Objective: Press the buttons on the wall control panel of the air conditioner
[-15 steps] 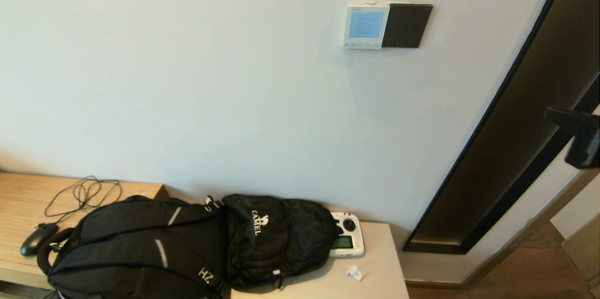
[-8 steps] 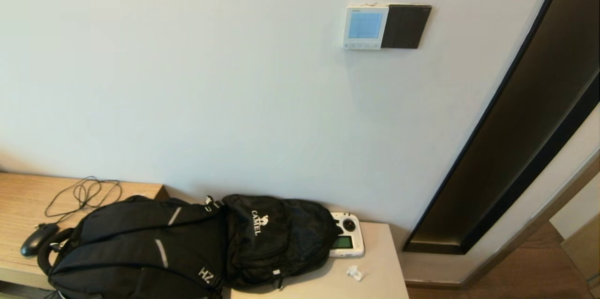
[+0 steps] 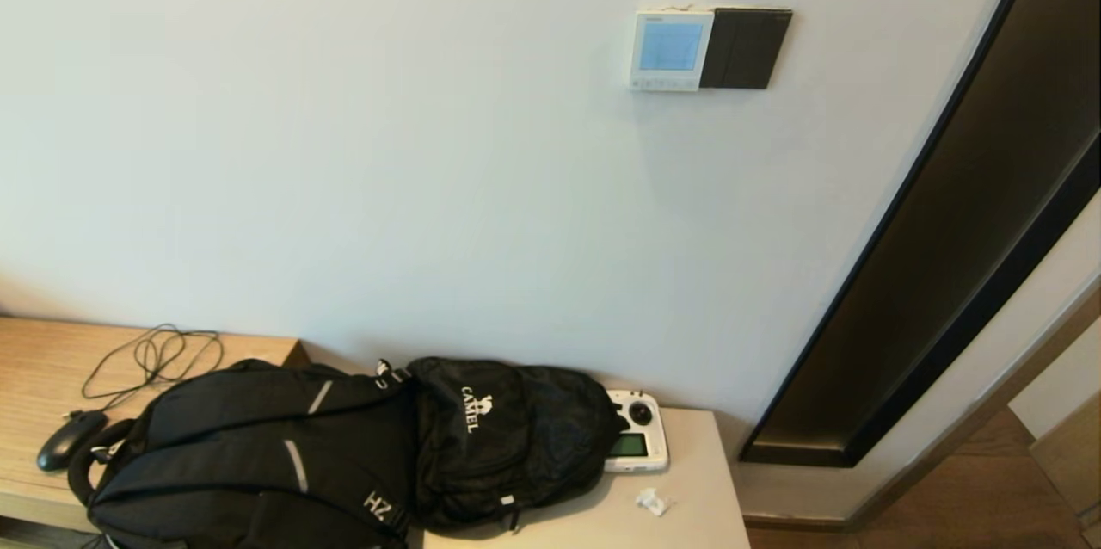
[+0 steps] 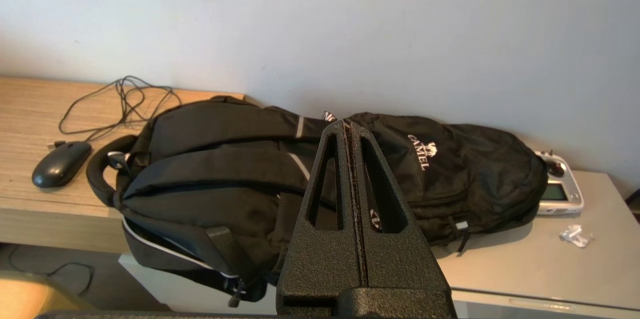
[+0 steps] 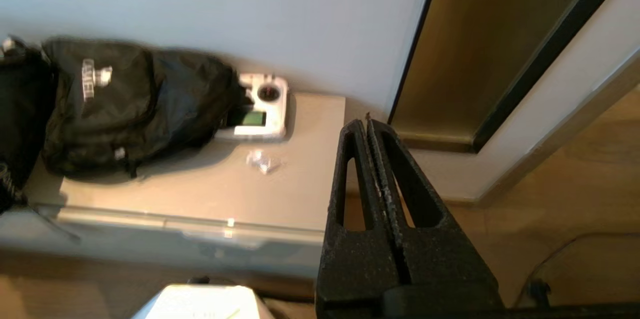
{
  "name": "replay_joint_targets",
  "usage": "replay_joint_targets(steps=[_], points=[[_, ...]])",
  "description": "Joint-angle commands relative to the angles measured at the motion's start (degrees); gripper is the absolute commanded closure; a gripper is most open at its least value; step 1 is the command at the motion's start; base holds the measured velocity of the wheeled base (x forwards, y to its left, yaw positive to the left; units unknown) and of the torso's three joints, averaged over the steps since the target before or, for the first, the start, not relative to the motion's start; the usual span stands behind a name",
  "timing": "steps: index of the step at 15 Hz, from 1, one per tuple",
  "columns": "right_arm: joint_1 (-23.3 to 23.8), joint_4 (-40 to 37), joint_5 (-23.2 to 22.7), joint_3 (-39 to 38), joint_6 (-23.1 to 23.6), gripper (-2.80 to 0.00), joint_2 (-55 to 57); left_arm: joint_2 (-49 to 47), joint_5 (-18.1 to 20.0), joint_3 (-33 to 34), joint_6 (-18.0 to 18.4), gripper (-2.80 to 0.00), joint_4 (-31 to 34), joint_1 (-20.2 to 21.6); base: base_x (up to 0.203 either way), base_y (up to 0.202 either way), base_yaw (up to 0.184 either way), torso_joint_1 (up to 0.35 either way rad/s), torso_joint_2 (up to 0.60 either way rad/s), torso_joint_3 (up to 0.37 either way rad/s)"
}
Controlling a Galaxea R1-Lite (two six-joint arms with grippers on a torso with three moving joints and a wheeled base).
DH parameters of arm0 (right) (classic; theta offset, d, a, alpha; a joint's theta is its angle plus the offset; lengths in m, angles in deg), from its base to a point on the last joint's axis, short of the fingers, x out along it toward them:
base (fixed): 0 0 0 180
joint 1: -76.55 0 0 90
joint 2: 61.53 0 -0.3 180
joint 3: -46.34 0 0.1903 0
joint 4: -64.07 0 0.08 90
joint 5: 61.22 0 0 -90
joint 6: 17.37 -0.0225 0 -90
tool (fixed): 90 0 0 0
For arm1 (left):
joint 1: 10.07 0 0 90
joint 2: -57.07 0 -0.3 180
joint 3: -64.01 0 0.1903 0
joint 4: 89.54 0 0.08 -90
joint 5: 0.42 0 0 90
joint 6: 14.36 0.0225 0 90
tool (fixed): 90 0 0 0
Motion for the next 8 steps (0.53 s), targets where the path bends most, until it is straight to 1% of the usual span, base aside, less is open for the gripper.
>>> replay_joint_targets(steps=[1,4,8], points=[[1.5,-1.3,-0.6,-0.3,0.1,0.0,-5.0,0.1,0.0,0.0,0.0,0.0,0.0,0.0,0.0,0.0,0.0,0.0,0.0,0.0],[1.9,-3.6,-0.9,-0.4,0.7,0.0,-12.8,0.1,0.0,0.0,0.0,0.0,0.0,0.0,0.0,0.0,0.0,0.0,0.0,0.0],[1.9,-3.9,-0.9,-0.4,0.7,0.0,-13.3,0.1,0.0,0.0,0.0,0.0,0.0,0.0,0.0,0.0,0.0,0.0,0.0,0.0]])
